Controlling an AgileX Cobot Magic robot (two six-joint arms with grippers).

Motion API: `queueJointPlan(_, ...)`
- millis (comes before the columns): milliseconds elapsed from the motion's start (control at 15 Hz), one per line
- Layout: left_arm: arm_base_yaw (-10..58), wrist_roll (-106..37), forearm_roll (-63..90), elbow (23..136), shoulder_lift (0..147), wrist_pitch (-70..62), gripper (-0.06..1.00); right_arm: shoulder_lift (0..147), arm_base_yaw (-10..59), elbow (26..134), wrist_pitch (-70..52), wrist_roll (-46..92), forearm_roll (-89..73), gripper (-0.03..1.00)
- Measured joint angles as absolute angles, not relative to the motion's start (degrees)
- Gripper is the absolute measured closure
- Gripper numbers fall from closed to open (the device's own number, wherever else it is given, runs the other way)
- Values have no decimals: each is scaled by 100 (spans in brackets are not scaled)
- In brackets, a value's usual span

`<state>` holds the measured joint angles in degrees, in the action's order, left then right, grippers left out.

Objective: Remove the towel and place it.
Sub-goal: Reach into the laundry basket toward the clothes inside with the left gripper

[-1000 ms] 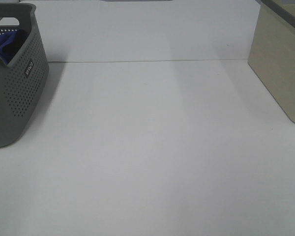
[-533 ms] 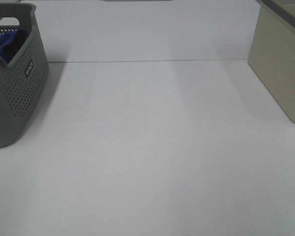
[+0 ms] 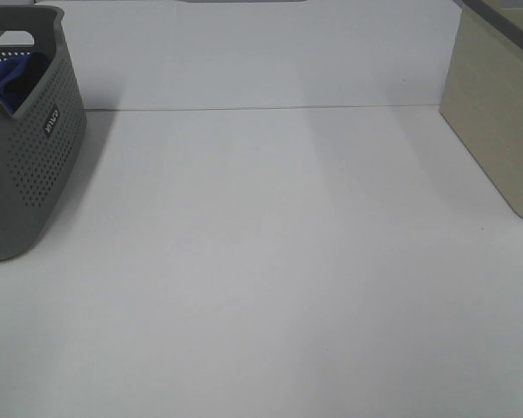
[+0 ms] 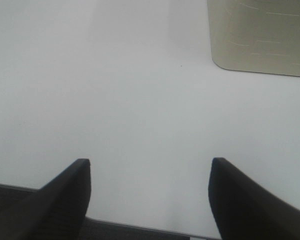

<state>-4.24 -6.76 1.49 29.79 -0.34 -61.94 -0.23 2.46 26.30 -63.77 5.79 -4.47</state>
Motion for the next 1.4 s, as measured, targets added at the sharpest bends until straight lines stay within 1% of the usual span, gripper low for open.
queueJointPlan(1400,-424,-751,138,2979,-34,-6194,-2,-23,246,2630,-6377,579,-447,30)
